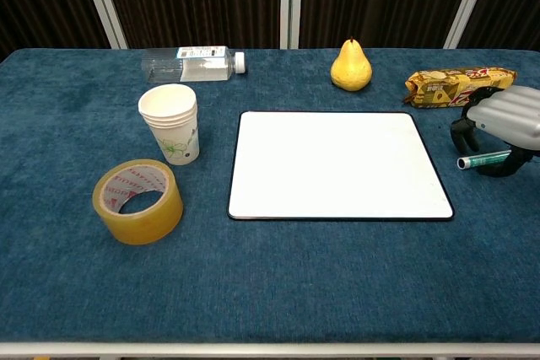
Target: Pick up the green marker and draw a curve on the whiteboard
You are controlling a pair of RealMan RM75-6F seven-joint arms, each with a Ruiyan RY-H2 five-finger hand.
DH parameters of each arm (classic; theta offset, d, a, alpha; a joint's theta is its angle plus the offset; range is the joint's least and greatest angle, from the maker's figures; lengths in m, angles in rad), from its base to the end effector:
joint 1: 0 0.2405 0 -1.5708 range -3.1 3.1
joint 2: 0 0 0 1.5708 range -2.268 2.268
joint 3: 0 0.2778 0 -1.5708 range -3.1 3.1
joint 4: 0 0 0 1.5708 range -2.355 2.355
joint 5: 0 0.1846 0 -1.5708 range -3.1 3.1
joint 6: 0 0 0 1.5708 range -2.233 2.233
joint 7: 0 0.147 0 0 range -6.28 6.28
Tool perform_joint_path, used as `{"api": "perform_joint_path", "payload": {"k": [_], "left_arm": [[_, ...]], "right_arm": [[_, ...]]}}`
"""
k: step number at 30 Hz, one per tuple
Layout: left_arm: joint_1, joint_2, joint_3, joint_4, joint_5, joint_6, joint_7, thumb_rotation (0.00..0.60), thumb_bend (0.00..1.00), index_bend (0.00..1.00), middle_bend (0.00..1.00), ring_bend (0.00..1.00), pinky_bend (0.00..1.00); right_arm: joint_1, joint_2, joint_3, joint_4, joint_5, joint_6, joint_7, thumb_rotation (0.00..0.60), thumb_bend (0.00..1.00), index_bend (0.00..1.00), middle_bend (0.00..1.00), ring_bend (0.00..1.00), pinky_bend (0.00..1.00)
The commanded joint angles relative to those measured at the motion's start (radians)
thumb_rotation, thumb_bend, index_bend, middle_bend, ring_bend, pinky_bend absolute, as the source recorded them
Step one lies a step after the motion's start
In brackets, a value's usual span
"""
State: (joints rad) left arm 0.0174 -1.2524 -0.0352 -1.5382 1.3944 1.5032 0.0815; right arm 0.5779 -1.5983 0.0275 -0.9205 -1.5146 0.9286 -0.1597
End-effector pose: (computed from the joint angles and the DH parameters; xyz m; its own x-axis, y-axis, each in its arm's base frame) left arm -0.3558 0.1449 0.1586 0.4059 0.0527 0.9124 0.8931 0.1889 -0.4082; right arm -0.3030 -0.3449 0.0186 0.7903 -0.1817 0.5852 -0.6010 -0.4162 0.6824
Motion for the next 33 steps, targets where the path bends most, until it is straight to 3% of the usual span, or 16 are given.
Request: {"api": "perform_joint_path", "payload": {"k": [1,12,19,25,28,30,33], "left_arm": [[0.0,-0.001,0.001,0.002,0.003,0.0,-0.001,0.6,0.0,0.27,0.22,0.09,0.07],[0.001,-0.005,-0.001,0.008,0.002,0.001,-0.006,0.6,0.0,0.27,0.22,0.09,0.07],[0.003,-0.006,-0.003,0.013,0.001,0.003,-0.009,0.6,0.0,0.27,0.22,0.09,0.07],[0.004,-0.005,-0.002,0.016,0.004,0.004,-0.016,0.6,0.0,0.27,0.22,0.09,0.07],[0.005,-0.007,-0.002,0.017,0.008,0.007,-0.02,0.6,0.0,0.27,0.22,0.09,0.07],[0.006,-0.009,-0.001,0.02,0.01,0.008,-0.025,0.6,0.0,0.27,0.22,0.09,0.07],[0.009,-0.011,0.002,0.022,0.012,0.01,-0.033,0.6,0.0,0.27,0.22,0.09,0.07]], "right_arm": [[0.001,0.002,-0.003,0.001,-0.002,0.006,0.004,0.6,0.2,0.49,0.49,0.21,0.1],[0.002,0.002,-0.009,0.0,0.016,-0.008,-0.013,0.6,0.22,0.52,0.51,0.23,0.11],[0.01,0.012,0.007,-0.029,0.024,0.007,0.012,0.6,0.39,0.67,0.59,0.31,0.14],[0.035,0.163,0.081,-0.359,0.014,0.081,0.196,0.6,0.47,0.7,0.61,0.34,0.17],[0.06,0.223,0.123,-0.519,0.047,0.045,0.327,0.6,0.47,0.71,0.61,0.35,0.19],[0.081,0.225,0.146,-0.573,0.082,-0.004,0.459,0.6,0.5,0.71,0.6,0.35,0.19],[0.104,0.163,0.168,-0.556,0.11,-0.042,0.638,0.6,0.52,0.7,0.6,0.35,0.2]]}}
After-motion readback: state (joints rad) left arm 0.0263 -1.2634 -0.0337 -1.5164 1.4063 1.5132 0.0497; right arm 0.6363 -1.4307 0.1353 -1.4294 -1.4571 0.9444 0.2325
